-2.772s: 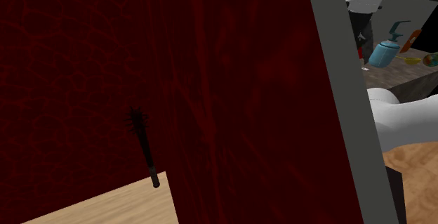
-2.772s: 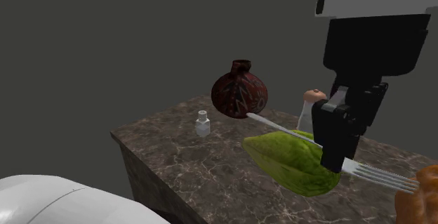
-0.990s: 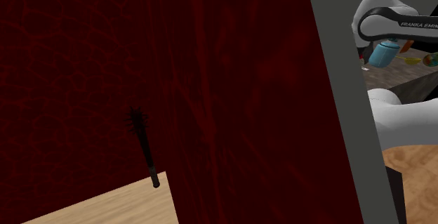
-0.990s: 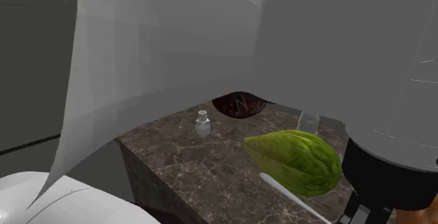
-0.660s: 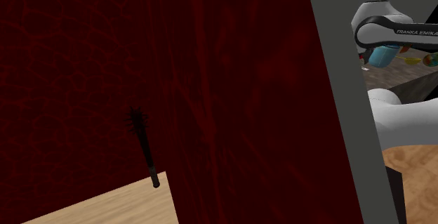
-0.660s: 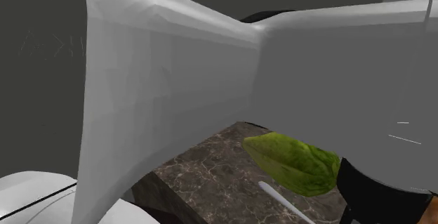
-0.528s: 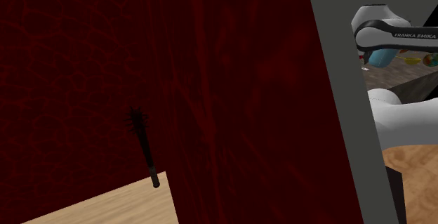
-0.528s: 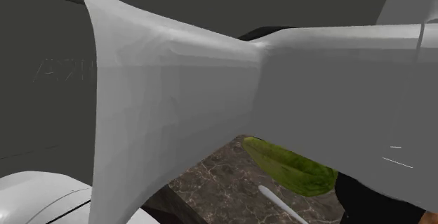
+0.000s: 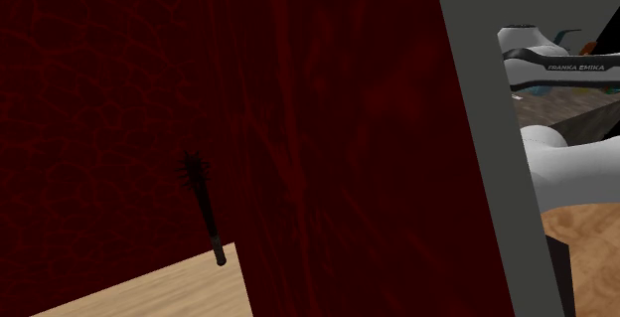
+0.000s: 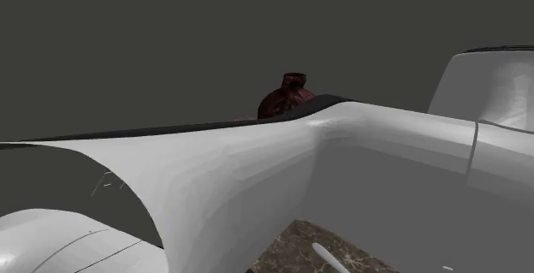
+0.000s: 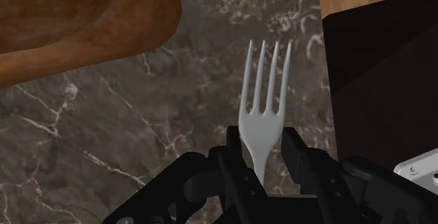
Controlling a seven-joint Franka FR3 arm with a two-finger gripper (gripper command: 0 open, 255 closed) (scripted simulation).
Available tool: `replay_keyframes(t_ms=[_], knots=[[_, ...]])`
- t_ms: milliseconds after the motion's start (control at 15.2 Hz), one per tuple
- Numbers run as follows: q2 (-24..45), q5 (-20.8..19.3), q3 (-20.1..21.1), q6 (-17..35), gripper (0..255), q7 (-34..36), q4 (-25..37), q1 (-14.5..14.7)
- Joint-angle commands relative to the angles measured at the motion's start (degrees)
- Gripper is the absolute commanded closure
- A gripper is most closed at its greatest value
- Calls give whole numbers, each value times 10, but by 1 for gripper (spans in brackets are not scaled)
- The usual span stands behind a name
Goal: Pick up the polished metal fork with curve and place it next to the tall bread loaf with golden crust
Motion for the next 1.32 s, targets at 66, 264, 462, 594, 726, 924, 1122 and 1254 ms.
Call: replay_keyframes(t_ms=[66, 264, 462, 594, 726, 924, 1122, 1254], knots=[[6, -14, -17, 15, 255, 4, -7, 2], [6, -14, -17, 15, 255, 4, -7, 2], [6, -14, -17, 15, 255, 4, -7, 2], [6, -14, -17, 15, 0, 4, -7, 2], [6, -14, -17, 15, 0, 4, -7, 2], [-2, 3, 5, -3, 0, 0, 1, -1], [-18, 48, 59, -53, 0, -10, 27, -4], [-18, 48, 59, -53, 0, -10, 27, -4]])
